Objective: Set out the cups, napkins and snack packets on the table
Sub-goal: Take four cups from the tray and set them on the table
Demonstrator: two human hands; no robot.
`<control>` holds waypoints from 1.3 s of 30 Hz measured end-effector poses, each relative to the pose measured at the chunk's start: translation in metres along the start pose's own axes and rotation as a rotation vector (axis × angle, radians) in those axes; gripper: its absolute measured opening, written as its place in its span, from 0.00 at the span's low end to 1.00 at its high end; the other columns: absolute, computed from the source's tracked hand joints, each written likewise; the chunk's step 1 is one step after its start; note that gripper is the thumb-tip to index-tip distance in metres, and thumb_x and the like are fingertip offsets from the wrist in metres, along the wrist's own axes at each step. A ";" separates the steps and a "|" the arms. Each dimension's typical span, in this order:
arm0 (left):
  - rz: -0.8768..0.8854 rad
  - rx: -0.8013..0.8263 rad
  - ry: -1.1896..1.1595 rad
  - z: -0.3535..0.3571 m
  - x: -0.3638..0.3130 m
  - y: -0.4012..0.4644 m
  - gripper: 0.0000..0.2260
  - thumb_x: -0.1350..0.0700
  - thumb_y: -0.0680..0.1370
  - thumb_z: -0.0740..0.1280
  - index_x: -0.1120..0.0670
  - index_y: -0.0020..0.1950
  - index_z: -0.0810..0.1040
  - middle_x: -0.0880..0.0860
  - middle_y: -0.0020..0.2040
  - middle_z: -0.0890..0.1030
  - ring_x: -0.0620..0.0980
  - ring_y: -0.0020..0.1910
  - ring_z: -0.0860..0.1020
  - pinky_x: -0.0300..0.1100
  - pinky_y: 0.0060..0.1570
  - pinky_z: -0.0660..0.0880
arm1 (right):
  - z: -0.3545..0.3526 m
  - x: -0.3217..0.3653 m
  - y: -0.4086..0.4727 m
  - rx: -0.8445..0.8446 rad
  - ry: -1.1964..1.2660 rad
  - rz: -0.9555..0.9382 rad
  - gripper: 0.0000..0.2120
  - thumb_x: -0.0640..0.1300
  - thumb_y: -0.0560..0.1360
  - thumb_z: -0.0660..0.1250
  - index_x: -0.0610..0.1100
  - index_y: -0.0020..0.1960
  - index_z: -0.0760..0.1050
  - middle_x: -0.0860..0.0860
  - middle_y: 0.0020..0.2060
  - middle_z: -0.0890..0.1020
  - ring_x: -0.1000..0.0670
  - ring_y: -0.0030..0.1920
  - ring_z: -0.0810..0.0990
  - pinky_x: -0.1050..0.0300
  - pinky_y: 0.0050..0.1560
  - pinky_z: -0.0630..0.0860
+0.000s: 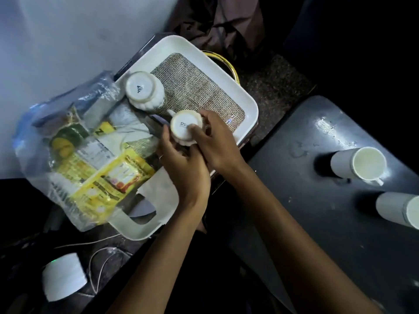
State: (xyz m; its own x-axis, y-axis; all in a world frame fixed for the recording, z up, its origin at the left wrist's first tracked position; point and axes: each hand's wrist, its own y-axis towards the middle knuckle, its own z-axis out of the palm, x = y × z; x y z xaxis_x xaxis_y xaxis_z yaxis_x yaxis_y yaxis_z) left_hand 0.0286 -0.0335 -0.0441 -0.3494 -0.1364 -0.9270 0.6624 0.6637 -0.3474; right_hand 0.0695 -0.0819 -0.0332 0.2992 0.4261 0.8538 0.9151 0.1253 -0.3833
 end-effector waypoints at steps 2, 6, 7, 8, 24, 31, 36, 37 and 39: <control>-0.014 0.005 -0.014 0.000 -0.001 0.002 0.25 0.72 0.75 0.61 0.61 0.72 0.64 0.63 0.68 0.71 0.54 0.66 0.74 0.53 0.68 0.70 | 0.002 0.001 0.002 0.002 0.032 0.023 0.15 0.41 0.76 0.64 0.38 0.61 0.72 0.42 0.56 0.78 0.42 0.57 0.75 0.42 0.61 0.69; 0.009 -0.021 -0.013 -0.001 -0.006 0.000 0.25 0.73 0.74 0.59 0.60 0.70 0.67 0.61 0.68 0.72 0.49 0.62 0.76 0.42 0.61 0.75 | -0.001 -0.002 -0.001 0.005 0.128 0.075 0.15 0.41 0.77 0.64 0.42 0.63 0.71 0.45 0.56 0.78 0.44 0.56 0.76 0.43 0.61 0.72; 0.033 -0.022 0.003 -0.001 -0.007 -0.003 0.24 0.73 0.74 0.60 0.60 0.70 0.68 0.60 0.67 0.73 0.48 0.61 0.76 0.39 0.59 0.75 | -0.002 -0.002 -0.003 0.005 0.170 0.091 0.13 0.40 0.78 0.63 0.42 0.62 0.71 0.47 0.55 0.78 0.47 0.55 0.76 0.44 0.62 0.72; 0.063 -0.021 0.019 -0.001 -0.009 -0.005 0.24 0.73 0.74 0.60 0.59 0.70 0.68 0.60 0.67 0.72 0.47 0.61 0.76 0.37 0.58 0.75 | -0.004 -0.002 -0.006 0.011 0.241 0.120 0.10 0.40 0.78 0.61 0.44 0.59 0.72 0.49 0.52 0.78 0.49 0.53 0.76 0.45 0.62 0.73; 0.341 0.235 0.046 0.035 -0.011 -0.090 0.21 0.65 0.74 0.60 0.48 0.65 0.67 0.54 0.64 0.74 0.49 0.63 0.74 0.55 0.63 0.72 | -0.082 -0.026 -0.053 -0.228 0.963 0.308 0.22 0.44 0.65 0.74 0.43 0.55 0.70 0.37 0.54 0.81 0.44 0.48 0.82 0.44 0.53 0.79; -0.277 0.718 -0.012 0.056 -0.023 -0.103 0.13 0.47 0.79 0.59 0.50 0.58 0.78 0.44 0.49 0.85 0.37 0.48 0.82 0.33 0.45 0.78 | -0.118 -0.053 -0.099 -0.209 1.075 0.231 0.26 0.49 0.69 0.70 0.37 0.62 0.70 0.40 0.53 0.80 0.44 0.52 0.79 0.48 0.54 0.76; -0.172 0.865 0.105 0.058 -0.020 -0.112 0.20 0.45 0.70 0.71 0.52 0.59 0.79 0.50 0.52 0.85 0.44 0.52 0.83 0.40 0.54 0.78 | -0.143 -0.074 -0.125 -0.207 0.969 0.149 0.21 0.47 0.73 0.65 0.39 0.63 0.73 0.41 0.57 0.81 0.44 0.58 0.80 0.53 0.57 0.77; -0.156 0.889 0.123 0.058 -0.019 -0.113 0.19 0.47 0.71 0.72 0.52 0.59 0.79 0.51 0.53 0.85 0.46 0.53 0.82 0.43 0.56 0.78 | -0.148 -0.078 -0.130 -0.208 0.945 0.134 0.20 0.47 0.73 0.66 0.40 0.62 0.74 0.44 0.55 0.82 0.47 0.57 0.80 0.57 0.54 0.77; -0.109 0.933 0.167 0.059 -0.016 -0.118 0.16 0.49 0.70 0.73 0.51 0.57 0.80 0.48 0.52 0.85 0.44 0.53 0.82 0.38 0.53 0.77 | -0.156 -0.086 -0.141 -0.236 0.903 0.107 0.19 0.43 0.73 0.67 0.40 0.63 0.73 0.47 0.55 0.82 0.48 0.58 0.80 0.58 0.54 0.76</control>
State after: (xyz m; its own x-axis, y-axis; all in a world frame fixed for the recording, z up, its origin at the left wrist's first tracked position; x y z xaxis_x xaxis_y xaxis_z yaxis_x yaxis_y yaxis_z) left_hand -0.0048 -0.1531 0.0037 -0.4830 -0.0078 -0.8756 0.8568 -0.2106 -0.4707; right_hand -0.0425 -0.2761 0.0027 0.3911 -0.4441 0.8061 0.8720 -0.1015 -0.4789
